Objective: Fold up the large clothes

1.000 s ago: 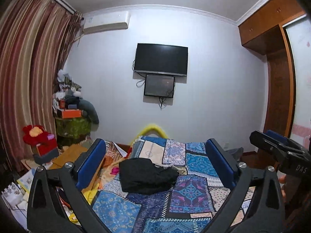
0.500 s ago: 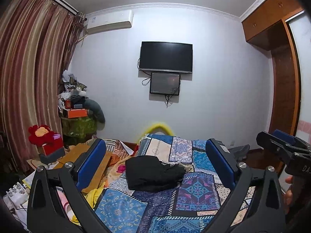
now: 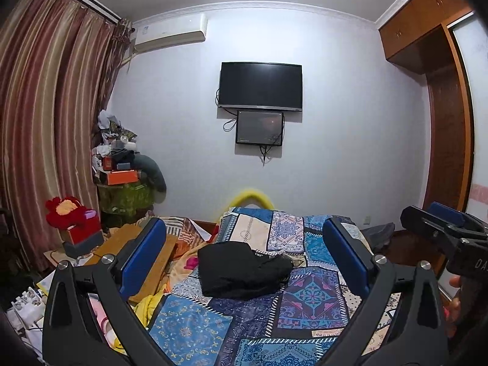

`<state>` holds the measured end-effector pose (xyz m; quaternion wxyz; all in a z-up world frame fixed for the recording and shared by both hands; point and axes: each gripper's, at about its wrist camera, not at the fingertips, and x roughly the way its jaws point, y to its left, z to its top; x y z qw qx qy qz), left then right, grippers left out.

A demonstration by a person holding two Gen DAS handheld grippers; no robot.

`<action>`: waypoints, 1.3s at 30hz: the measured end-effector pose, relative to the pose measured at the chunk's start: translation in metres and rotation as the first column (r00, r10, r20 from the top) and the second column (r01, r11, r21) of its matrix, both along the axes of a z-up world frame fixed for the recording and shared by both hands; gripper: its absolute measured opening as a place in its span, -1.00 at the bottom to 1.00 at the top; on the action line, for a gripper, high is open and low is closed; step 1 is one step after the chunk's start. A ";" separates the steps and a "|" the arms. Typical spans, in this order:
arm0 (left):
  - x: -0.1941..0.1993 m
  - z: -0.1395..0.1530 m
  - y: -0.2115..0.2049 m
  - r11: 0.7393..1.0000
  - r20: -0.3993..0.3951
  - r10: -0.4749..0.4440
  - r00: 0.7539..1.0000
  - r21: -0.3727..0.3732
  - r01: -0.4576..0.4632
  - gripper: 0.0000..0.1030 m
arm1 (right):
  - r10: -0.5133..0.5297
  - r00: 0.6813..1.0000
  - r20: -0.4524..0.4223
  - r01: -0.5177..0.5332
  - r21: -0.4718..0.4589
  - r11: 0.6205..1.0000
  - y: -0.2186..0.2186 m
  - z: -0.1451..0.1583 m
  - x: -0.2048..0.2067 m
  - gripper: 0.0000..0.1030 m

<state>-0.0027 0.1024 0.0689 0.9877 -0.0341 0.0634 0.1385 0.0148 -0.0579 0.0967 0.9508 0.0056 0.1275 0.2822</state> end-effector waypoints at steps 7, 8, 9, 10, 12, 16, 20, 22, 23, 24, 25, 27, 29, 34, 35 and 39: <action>0.004 -0.003 -0.001 1.000 -0.013 -0.014 1.000 -0.012 0.013 0.99 | -0.010 1.000 0.000 0.010 -0.007 1.000 -0.003 0.001 0.000 1.00; 0.005 -0.003 -0.002 1.000 -0.015 -0.015 1.000 -0.012 0.015 0.99 | -0.009 1.000 -0.002 0.009 -0.007 1.000 -0.003 0.001 0.000 1.00; 0.005 -0.003 -0.002 1.000 -0.016 -0.018 1.000 -0.013 0.017 0.99 | -0.009 1.000 -0.005 0.009 -0.007 1.000 -0.003 0.001 0.000 1.00; 0.005 -0.004 -0.003 1.000 -0.017 -0.020 1.000 -0.014 0.020 0.99 | -0.010 1.000 -0.006 0.010 -0.009 1.000 -0.003 0.001 0.000 1.00; 0.006 -0.005 -0.002 0.999 -0.019 -0.027 0.999 -0.020 0.027 0.99 | -0.013 1.000 -0.005 0.013 -0.011 1.000 -0.003 0.001 0.000 1.00; 0.008 -0.005 -0.001 0.999 -0.029 -0.045 0.999 -0.023 0.044 0.99 | -0.019 1.000 -0.006 0.019 -0.011 1.000 -0.003 0.002 -0.001 1.00; 0.009 -0.006 0.001 0.997 -0.032 -0.065 0.997 -0.043 0.063 0.99 | -0.024 1.000 -0.005 0.024 -0.010 1.000 -0.004 0.003 -0.002 1.00; 0.010 -0.006 0.002 0.996 -0.032 -0.074 0.997 -0.055 0.072 0.99 | -0.027 1.000 -0.004 0.027 -0.010 1.000 -0.004 0.003 -0.003 1.00; 0.010 -0.005 0.003 0.996 -0.033 -0.075 0.997 -0.057 0.073 0.99 | -0.029 1.000 -0.004 0.029 -0.010 1.000 -0.004 0.003 -0.003 1.00; 0.011 -0.005 0.002 0.996 -0.035 -0.074 0.997 -0.055 0.072 0.99 | -0.031 1.000 -0.004 0.031 -0.008 0.999 -0.005 0.003 -0.002 1.00; 0.011 -0.005 0.002 0.996 -0.036 -0.074 0.997 -0.052 0.072 0.99 | -0.031 0.999 -0.005 0.031 -0.007 0.999 -0.005 0.003 -0.001 1.00; 0.011 -0.005 0.001 0.996 -0.036 -0.076 0.996 -0.047 0.075 0.99 | -0.034 0.999 -0.007 0.034 -0.005 0.999 -0.006 0.003 -0.001 1.00; 0.012 -0.005 0.000 0.996 -0.036 -0.082 0.996 -0.043 0.080 0.99 | -0.039 0.999 -0.006 0.039 -0.001 0.999 -0.006 0.002 -0.001 1.00; 0.011 -0.008 0.000 0.996 -0.042 -0.084 0.996 -0.042 0.082 0.99 | -0.051 0.999 -0.014 0.051 0.007 0.999 -0.008 0.000 -0.001 1.00; 0.011 -0.008 0.000 0.996 -0.042 -0.086 0.995 -0.041 0.085 0.99 | -0.052 0.999 -0.015 0.052 0.008 0.999 -0.008 0.000 -0.001 1.00; 0.012 -0.010 -0.001 0.996 -0.045 -0.088 0.995 -0.038 0.086 0.99 | -0.055 0.998 -0.025 0.056 0.008 0.998 -0.009 -0.001 0.001 1.00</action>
